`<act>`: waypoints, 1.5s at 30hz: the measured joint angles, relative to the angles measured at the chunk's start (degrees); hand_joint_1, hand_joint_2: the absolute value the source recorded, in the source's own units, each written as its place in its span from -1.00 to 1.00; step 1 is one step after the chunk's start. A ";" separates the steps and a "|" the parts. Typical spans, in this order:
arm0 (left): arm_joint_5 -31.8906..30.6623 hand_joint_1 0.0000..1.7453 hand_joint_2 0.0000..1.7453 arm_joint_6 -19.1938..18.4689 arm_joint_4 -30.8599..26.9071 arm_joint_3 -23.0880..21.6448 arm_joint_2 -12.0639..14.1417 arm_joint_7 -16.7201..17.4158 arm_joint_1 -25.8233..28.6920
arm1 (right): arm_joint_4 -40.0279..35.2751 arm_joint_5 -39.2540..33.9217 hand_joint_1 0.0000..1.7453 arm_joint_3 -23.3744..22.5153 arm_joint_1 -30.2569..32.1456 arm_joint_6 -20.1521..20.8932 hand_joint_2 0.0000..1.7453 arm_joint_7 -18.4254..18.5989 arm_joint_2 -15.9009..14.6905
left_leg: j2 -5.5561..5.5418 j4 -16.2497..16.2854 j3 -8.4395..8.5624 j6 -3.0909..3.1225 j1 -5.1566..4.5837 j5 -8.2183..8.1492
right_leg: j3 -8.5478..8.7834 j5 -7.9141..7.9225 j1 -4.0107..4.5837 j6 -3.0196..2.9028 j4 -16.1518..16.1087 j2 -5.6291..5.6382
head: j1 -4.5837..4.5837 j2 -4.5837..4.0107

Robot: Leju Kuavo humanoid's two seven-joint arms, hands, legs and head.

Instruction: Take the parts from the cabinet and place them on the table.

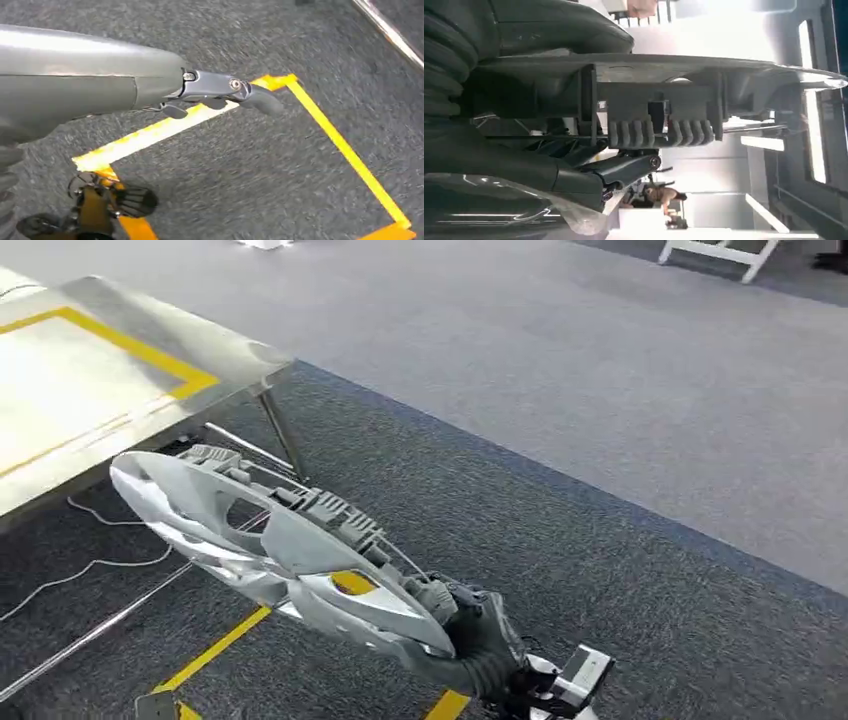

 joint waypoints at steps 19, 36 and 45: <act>-0.55 -1.00 1.00 1.20 0.04 0.02 0.04 -0.11 0.49 | -0.13 1.25 1.00 1.84 0.20 -3.65 1.00 0.09 -1.49 | 0.07 14.00 -8.48 -3.22 0.37 -2.26 | 10.25 5.13 -0.09 -2.24 -15.57 -2.69 | -0.79 0.00; -0.98 -1.00 1.00 1.35 0.07 0.02 0.04 -0.33 0.40 | -0.46 1.73 1.00 2.86 -0.22 -5.70 1.00 0.09 -2.56 | -4.79 1.00 5.58 -0.25 0.72 -5.48 | -1.44 5.20 -0.34 1.33 -8.49 1.38 | -0.09 -0.02; -1.03 -1.00 1.00 1.40 0.09 0.04 0.13 -0.37 0.07 | -0.66 2.73 1.00 4.00 -0.46 -7.67 1.00 0.00 -2.86 | -0.14 15.42 -3.14 -3.24 0.50 -4.94 | 2.73 10.60 -0.64 -1.89 -14.55 0.81 | -0.10 -0.02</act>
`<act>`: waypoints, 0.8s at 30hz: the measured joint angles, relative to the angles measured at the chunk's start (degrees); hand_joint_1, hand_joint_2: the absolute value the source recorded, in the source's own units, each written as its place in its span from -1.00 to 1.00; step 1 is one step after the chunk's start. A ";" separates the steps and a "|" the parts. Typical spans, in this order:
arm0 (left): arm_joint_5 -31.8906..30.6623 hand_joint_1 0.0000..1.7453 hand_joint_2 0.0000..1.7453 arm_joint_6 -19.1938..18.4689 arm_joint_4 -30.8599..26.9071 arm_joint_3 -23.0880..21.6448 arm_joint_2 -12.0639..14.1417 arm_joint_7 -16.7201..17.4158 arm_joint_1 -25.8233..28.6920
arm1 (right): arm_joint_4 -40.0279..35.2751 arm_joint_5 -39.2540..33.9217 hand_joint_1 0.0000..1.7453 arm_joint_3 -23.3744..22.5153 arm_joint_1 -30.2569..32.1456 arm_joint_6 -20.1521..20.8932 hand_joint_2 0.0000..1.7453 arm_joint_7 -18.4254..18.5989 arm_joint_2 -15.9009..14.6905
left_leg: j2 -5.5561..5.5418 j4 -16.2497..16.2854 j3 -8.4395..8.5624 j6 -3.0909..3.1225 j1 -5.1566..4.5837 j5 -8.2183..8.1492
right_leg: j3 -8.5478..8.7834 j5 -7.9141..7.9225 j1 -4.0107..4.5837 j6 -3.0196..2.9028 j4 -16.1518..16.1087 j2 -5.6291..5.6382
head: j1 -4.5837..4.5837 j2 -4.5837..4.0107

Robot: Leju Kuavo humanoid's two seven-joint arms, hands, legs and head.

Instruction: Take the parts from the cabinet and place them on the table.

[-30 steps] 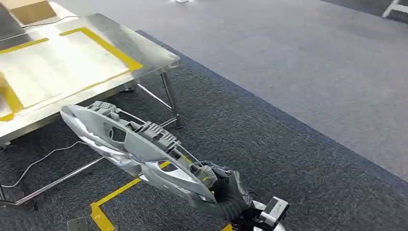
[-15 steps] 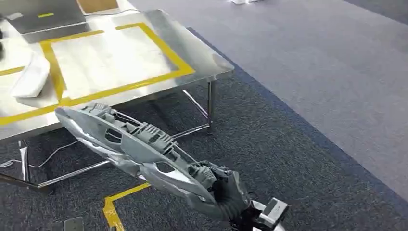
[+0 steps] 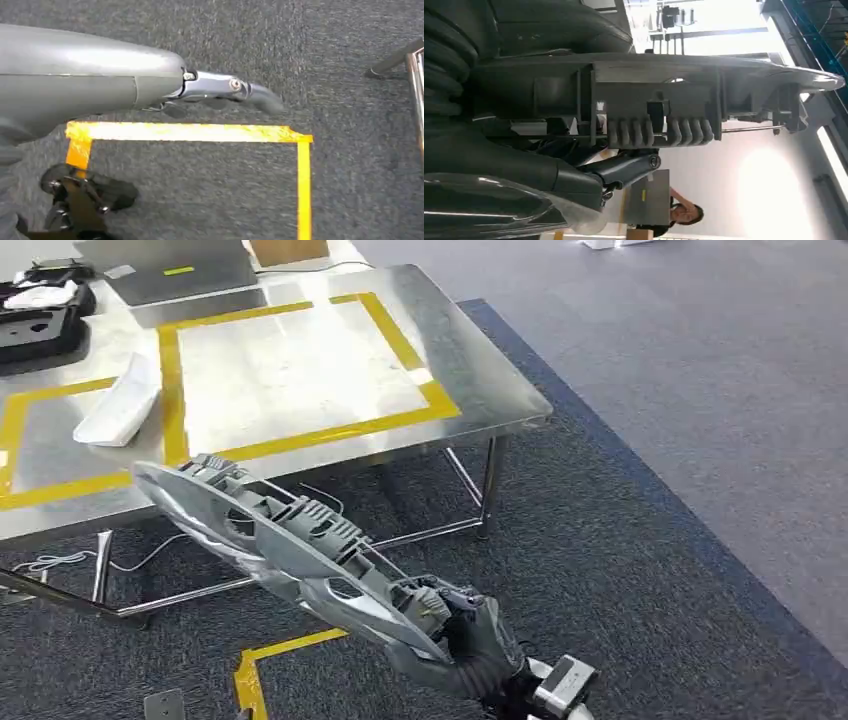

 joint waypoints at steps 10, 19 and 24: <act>-0.04 -1.00 1.00 0.11 0.00 0.07 0.33 -0.09 0.41 | -0.13 0.22 1.00 2.06 -0.42 -2.15 1.00 0.09 -0.39 | 0.25 -13.77 -1.41 3.14 -2.21 5.58 | 8.29 -7.24 1.18 0.40 -1.55 -0.77 | 0.21 0.00; -0.15 -1.00 1.00 0.13 0.00 0.09 0.09 -0.33 0.15 | -0.31 0.46 1.00 2.80 -1.09 -2.94 1.00 0.11 -1.31 | -0.48 -14.59 5.61 4.83 -1.68 1.88 | -3.80 -15.31 1.20 1.91 14.53 -0.72 | 0.59 0.00; -0.15 -1.00 1.00 -0.09 0.22 0.13 -0.13 -0.33 0.28 | -0.22 0.59 1.00 3.19 -1.24 -3.59 1.00 0.07 -2.16 | -1.03 -14.74 9.20 3.98 -1.73 -1.98 | -3.36 0.79 1.89 0.31 1.44 -0.21 | 0.13 0.00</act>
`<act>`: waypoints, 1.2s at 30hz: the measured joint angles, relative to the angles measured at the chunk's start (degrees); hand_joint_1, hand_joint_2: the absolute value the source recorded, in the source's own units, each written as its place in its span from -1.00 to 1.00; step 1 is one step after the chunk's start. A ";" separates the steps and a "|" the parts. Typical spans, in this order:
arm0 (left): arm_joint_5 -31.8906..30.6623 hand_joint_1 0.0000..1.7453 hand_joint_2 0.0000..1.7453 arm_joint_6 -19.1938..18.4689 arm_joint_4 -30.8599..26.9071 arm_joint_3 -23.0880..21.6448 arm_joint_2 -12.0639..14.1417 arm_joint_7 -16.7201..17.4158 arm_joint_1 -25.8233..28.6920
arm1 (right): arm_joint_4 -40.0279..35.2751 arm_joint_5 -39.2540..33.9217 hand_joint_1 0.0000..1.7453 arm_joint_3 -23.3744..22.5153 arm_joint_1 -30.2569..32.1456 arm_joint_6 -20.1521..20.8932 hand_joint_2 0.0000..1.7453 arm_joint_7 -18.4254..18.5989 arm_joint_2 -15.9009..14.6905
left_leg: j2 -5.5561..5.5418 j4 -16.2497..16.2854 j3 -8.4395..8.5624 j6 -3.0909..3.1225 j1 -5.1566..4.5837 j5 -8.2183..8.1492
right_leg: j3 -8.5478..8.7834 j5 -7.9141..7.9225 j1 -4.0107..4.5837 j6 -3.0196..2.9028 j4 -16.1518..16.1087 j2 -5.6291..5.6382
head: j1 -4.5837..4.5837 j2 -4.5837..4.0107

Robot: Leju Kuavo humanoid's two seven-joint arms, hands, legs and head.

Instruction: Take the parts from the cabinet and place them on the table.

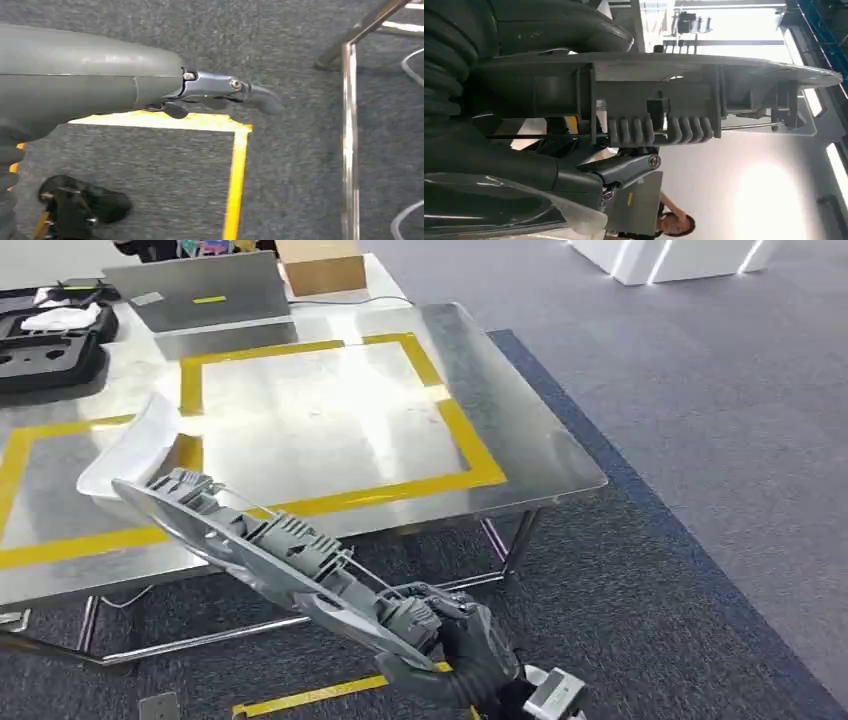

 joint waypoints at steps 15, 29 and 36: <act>0.00 -1.00 1.00 0.20 0.09 0.07 0.13 -0.15 -0.08 | -0.07 0.55 1.00 1.90 -0.67 -1.70 1.00 0.00 -0.98 | 7.71 1.38 -11.56 -4.20 2.26 9.16 | 14.15 -7.88 -2.08 1.21 -3.29 -4.87 | -0.94 0.00; -0.17 -1.00 1.00 0.68 0.13 0.13 -0.06 -0.15 -0.81 | -0.35 -0.59 1.00 2.32 -1.13 -1.92 1.00 -0.02 -1.18 | 1.21 1.89 -8.28 -0.77 0.74 6.46 | 4.76 -4.07 -0.60 -0.27 0.24 -0.52 | 0.18 0.00; -0.20 -1.00 1.00 1.03 0.17 0.15 -0.09 -0.11 -0.86 | -0.39 -0.31 1.00 2.29 -1.13 -2.07 1.00 -0.02 -1.20 | 1.08 1.61 -8.16 -1.41 0.64 6.43 | 5.78 -4.01 -0.44 0.35 -0.95 -0.29 | -0.42 0.00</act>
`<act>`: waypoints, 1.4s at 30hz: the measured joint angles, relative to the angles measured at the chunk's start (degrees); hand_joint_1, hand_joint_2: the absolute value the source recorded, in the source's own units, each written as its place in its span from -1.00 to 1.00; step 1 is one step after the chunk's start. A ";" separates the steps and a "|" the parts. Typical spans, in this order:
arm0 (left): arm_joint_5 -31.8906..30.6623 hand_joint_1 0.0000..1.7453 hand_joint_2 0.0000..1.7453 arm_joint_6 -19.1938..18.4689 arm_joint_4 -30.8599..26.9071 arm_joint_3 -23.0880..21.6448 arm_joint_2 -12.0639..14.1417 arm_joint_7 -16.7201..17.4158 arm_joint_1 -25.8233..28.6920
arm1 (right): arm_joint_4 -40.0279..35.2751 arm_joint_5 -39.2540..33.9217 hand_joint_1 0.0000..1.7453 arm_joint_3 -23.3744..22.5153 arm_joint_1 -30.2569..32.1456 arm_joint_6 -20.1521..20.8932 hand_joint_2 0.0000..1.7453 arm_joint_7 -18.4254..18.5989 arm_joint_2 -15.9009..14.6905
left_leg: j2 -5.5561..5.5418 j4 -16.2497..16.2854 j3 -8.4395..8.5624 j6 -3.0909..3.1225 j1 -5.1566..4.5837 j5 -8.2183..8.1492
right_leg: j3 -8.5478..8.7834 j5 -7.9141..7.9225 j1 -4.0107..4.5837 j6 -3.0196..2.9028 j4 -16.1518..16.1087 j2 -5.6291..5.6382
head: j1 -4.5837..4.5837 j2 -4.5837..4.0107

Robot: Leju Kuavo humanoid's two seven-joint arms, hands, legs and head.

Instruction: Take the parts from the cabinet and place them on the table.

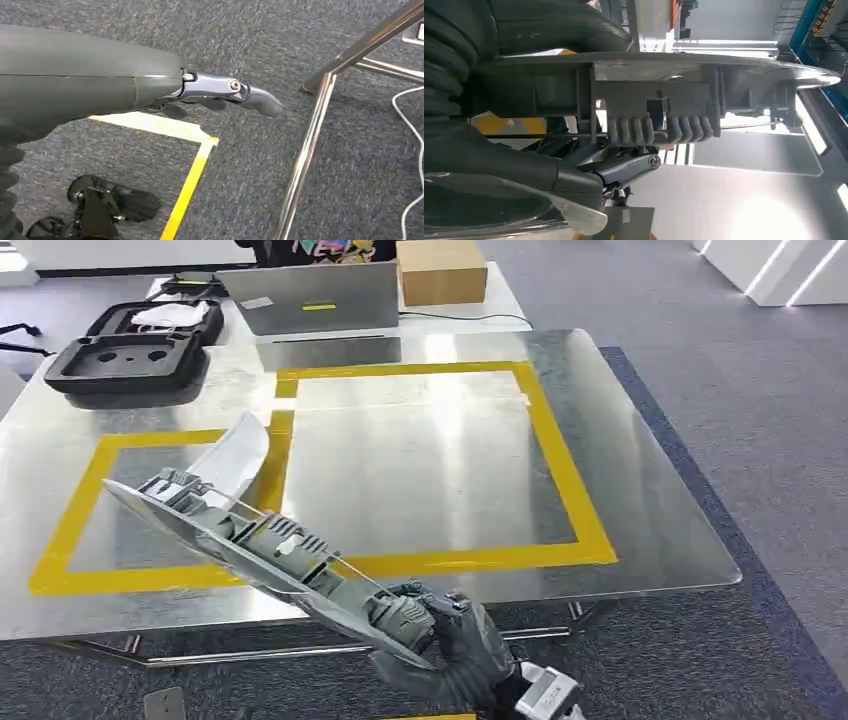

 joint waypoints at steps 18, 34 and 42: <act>-2.21 -1.00 1.00 0.46 0.00 0.04 -0.39 -0.39 -0.39 | 8.01 28.73 1.00 0.81 -7.39 -26.80 1.00 2.82 -0.26 | 0.01 -0.33 0.13 -0.55 0.10 0.38 | -0.04 0.17 0.03 -0.51 0.02 -0.01 | 0.06 0.00; -4.13 -1.00 1.00 0.07 0.00 -0.20 -1.44 0.19 -1.43 | 16.37 37.08 1.00 1.14 -15.08 -36.85 1.00 7.79 -0.33 | -0.02 -0.28 0.11 -0.51 0.04 0.48 | 0.01 0.34 -0.04 -0.44 0.02 -0.05 | 0.06 0.00; -6.95 -1.00 1.00 -1.22 0.00 -2.16 -2.25 2.12 -2.79 | 29.84 53.09 1.00 2.84 -24.73 -34.58 1.00 22.50 -0.29 | -0.02 -0.28 0.11 -0.47 0.04 0.54 | 0.03 0.38 -0.03 -0.44 0.02 -0.09 | 0.04 0.02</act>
